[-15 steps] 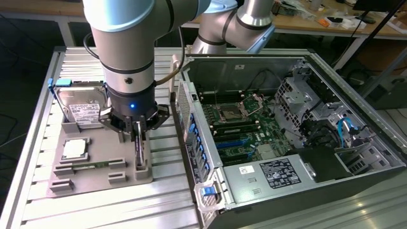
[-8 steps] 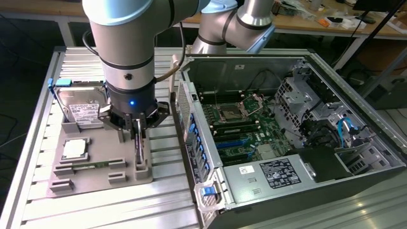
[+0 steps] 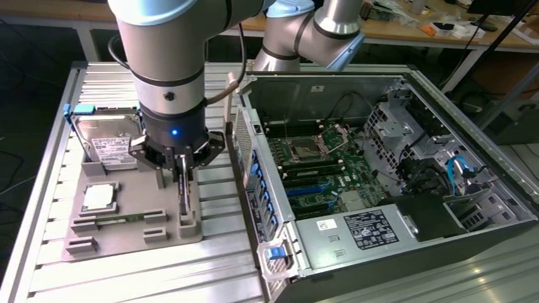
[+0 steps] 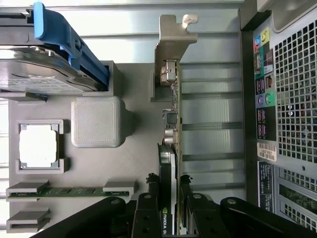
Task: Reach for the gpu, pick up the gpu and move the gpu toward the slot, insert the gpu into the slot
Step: 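Pick up the gpu and move the gpu toward the slot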
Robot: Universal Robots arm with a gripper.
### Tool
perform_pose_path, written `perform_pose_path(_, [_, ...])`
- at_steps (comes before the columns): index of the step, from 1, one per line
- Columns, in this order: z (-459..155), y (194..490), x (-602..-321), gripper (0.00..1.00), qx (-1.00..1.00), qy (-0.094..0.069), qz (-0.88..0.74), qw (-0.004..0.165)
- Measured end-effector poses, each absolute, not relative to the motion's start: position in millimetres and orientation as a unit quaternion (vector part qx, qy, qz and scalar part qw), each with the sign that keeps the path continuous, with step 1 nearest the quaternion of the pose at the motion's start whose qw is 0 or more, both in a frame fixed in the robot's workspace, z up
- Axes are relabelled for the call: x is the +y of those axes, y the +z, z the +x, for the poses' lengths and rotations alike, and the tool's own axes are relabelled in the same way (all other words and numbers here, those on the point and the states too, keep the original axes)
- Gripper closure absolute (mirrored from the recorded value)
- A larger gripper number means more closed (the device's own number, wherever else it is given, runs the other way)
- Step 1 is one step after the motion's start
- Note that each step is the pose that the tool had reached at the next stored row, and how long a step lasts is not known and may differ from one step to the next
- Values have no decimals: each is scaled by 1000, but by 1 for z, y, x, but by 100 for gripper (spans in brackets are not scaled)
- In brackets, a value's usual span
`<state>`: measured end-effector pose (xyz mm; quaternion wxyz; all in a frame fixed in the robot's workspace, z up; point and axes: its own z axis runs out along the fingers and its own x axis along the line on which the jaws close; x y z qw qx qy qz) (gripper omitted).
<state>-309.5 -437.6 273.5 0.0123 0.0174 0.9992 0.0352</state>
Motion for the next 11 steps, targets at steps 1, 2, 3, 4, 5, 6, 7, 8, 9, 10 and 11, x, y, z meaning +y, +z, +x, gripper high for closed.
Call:
perform_pose_path(1, [-309, 274, -438, 73, 999, 35, 17, 12])
perform_pose_path(2, [-309, 274, -438, 73, 999, 35, 17, 12])
perform_pose_path(3, [-309, 275, -437, 73, 999, 35, 17, 12])
perform_pose_path(4, [-309, 275, -437, 73, 999, 35, 17, 12])
perform_pose_path(5, [-309, 275, -436, 73, 999, 35, 17, 12])
perform_pose_path(6, [-309, 275, -436, 73, 999, 35, 17, 12])
perform_pose_path(7, [-309, 275, -436, 73, 999, 35, 17, 12])
perform_pose_path(8, [-309, 275, -436, 73, 999, 35, 17, 12])
perform_pose_path(9, [-309, 275, -436, 73, 999, 35, 17, 12])
perform_pose_path(10, [-309, 276, -436, 73, 999, 35, 17, 12])
perform_pose_path(11, [-309, 276, -436, 73, 999, 35, 17, 12])
